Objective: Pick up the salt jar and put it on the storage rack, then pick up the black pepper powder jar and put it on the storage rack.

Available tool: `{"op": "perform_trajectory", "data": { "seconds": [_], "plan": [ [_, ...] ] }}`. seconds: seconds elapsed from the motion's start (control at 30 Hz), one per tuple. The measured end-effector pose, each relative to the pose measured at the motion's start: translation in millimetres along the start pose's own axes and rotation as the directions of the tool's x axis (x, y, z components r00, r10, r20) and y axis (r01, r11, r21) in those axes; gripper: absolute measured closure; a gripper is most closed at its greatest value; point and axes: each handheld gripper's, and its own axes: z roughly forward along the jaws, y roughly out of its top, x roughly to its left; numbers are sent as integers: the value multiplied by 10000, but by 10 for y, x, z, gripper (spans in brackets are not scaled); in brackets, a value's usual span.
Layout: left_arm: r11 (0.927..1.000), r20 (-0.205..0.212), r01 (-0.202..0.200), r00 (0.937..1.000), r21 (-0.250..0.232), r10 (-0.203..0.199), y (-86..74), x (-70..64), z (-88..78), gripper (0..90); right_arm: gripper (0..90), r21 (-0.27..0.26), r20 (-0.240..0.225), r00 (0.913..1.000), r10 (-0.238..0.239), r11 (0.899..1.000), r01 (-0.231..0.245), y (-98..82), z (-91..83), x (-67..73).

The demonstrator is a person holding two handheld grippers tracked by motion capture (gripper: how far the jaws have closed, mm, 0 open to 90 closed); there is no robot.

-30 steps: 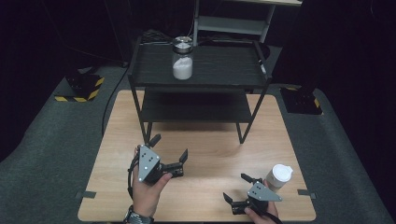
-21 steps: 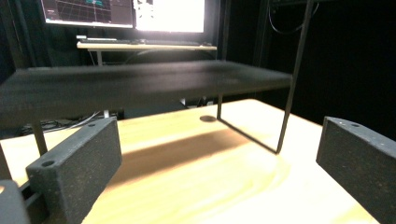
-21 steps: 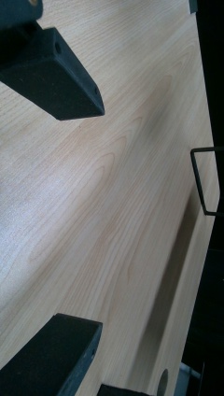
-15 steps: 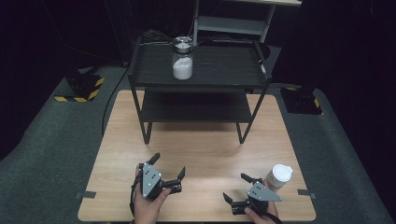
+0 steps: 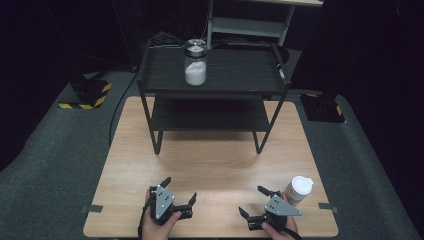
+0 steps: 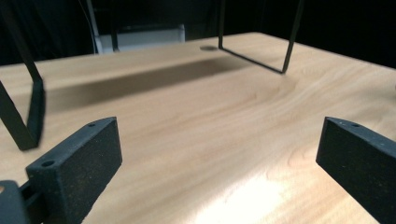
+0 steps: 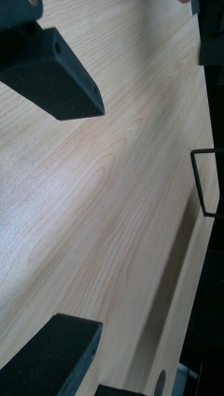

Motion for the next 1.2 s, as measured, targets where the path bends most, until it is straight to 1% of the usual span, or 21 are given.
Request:
{"op": "perform_trajectory", "data": {
  "seconds": [0.03, 0.07, 0.13, 0.17, 0.2, 0.37, 0.43, 0.47, 0.5, 0.63, 0.7, 0.77, 0.83, 0.9, 1.0, 1.13, 1.2],
  "plan": [
    [9999, 46, 67, 10000, 118, -67, -22, 8, 10, 4, 3, 6, 1, 10000, -11, 10000, 11, 1, 1, 1],
    [9999, 46, 67, 10000, 118, -67, -22, 8, 10, 4, 3, 6, 1, 10000, -11, 10000, 11, 1, 1, 1],
    [9995, 100, 4, 10000, 329, -7, -34, 20, 26, 4, 3, 20, 7, 10000, 23, 10000, -23, 3, 2, 0],
    [9986, 153, -10, 9999, 532, 2, -24, 29, 49, 5, 3, 21, 11, 10000, 41, 10000, -41, 4, 2, -1],
    [9987, 173, -80, 9998, 509, 72, -24, 28, 59, 4, 3, 30, 16, 10000, 58, 10000, -58, 5, 3, -2],
    [9964, 408, -397, 9985, 749, 367, 27, 44, 108, 4, 3, 74, 77, 9999, 127, 9999, -128, 14, 10, 5],
    [9946, 548, -606, 9969, 838, 561, 44, 40, 120, 4, 3, 45, 145, 9998, 118, 9999, -119, 9, 9, 17],
    [9946, 548, -606, 9969, 838, 561, 44, 40, 120, 4, 3, 45, 145, 9998, 118, 9999, -119, 9, 9, 17],
    [9927, 607, -811, 9953, 887, 759, 56, 35, 124, 4, 3, 37, 189, 9998, 114, 9999, -115, 8, 8, 26],
    [9902, 647, -1027, 9932, 948, 968, 68, 14, 132, 5, 3, 88, 199, 9997, 117, 9999, -119, 18, 15, 32],
    [9907, 636, -1007, 9934, 910, 951, 60, 13, 126, 5, 3, 75, 212, 9998, 70, 9999, -72, 15, 13, 39],
    [9925, 501, -872, 9953, 860, 831, 46, 1, 110, 5, 3, 33, 229, 9997, 49, 10000, -50, 8, 10, 42],
    [9925, 497, -852, 9955, 872, 811, 47, 5, 106, 4, 2, 12, 245, 9997, 32, 10000, -32, 4, 9, 45],
    [9927, 488, -828, 9957, 882, 787, 49, 4, 108, 4, 4, 45, 157, 9999, 64, 10000, -65, 10, 10, 30],
    [9929, 602, -773, 9956, 906, 721, 56, 34, 115, 4, 3, 56, 166, 9998, 104, 9999, -105, 12, 12, 28],
    [9933, 709, -719, 9953, 900, 656, 60, 55, 132, 4, 3, 15, 168, 9999, 41, 10000, -41, 5, 9, 31],
    [9931, 769, -754, 9947, 894, 686, 60, 58, 137, 4, 3, 47, 151, 9999, 49, 10000, -49, 11, 11, 30]
  ]
}}
